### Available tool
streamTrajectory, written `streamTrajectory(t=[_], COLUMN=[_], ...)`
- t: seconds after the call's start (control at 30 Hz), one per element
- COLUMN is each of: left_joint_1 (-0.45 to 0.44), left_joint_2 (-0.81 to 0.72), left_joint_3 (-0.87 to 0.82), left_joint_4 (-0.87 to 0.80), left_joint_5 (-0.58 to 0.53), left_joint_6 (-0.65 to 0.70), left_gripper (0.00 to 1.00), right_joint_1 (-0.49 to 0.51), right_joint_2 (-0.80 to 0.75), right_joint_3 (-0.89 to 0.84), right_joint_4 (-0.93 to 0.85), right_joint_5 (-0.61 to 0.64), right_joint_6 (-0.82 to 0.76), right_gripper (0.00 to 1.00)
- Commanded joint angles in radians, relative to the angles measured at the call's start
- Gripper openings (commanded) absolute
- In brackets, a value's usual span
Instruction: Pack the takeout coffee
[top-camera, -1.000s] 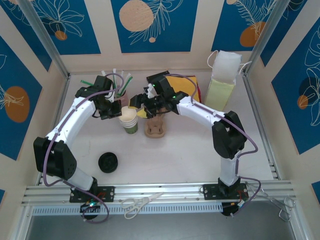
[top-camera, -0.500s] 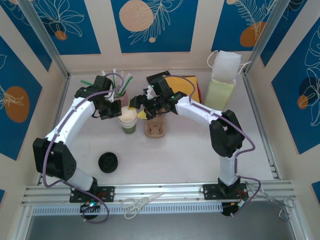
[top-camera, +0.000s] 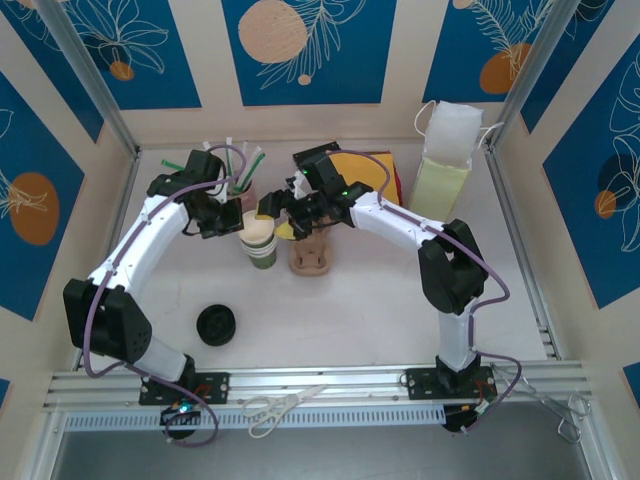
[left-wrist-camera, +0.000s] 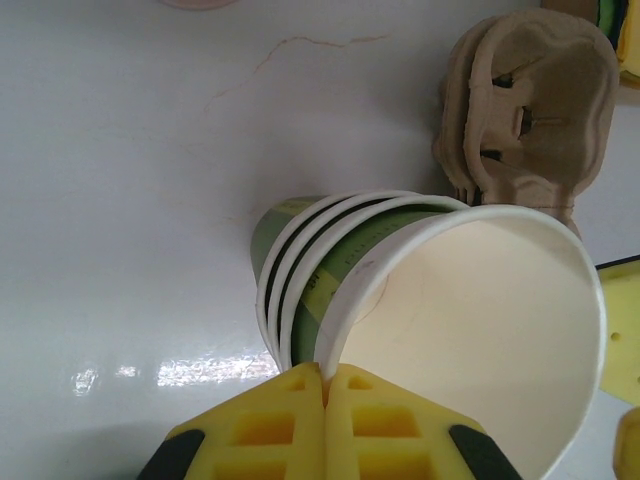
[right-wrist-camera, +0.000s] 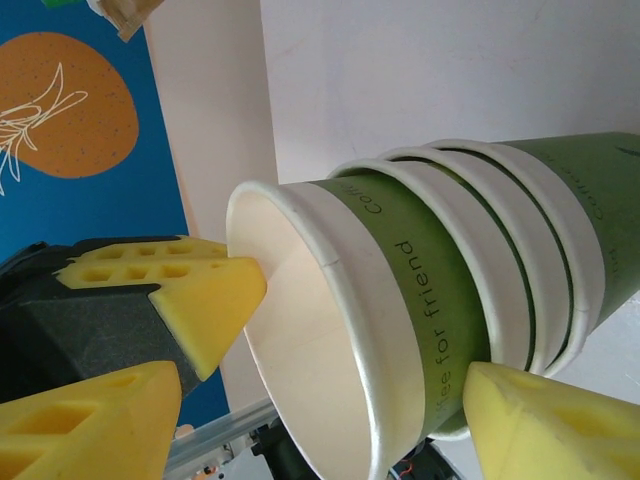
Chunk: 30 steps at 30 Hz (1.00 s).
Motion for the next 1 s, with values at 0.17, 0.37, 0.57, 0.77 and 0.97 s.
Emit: streamTrajectory(t=[0.17,0.37,0.57,0.77,0.97], left_joint_1=[0.008,0.008,0.005,-0.031,-0.157], left_joint_2=[-0.037,-0.058,-0.088,-0.122,-0.149], left_joint_3=[0.092,0.152,0.223,0.309,0.320], left_joint_4=[-0.092,-0.139,-0.192,-0.258,-0.285], left_joint_5=[-0.036,-0.044,-0.054,-0.077,-0.108], left_joint_6=[0.017,0.020,0.023,0.017,-0.021], left_gripper=[0.00,0.00,0.00,0.00,0.00], right_joint_1=[-0.008,-0.024,-0.063,-0.135,-0.231], right_joint_2=[-0.041,-0.119,-0.257,-0.443,-0.625], right_joint_3=[0.056,0.063,-0.009,-0.126,-0.280], right_joint_4=[-0.063,-0.127,-0.181,-0.251,-0.308], right_joint_5=[-0.017,0.017,0.091,0.161,0.204], right_joint_6=[-0.055,-0.107,-0.147,-0.184,-0.210], right_gripper=[0.77,0.80,0.85,0.92,0.99])
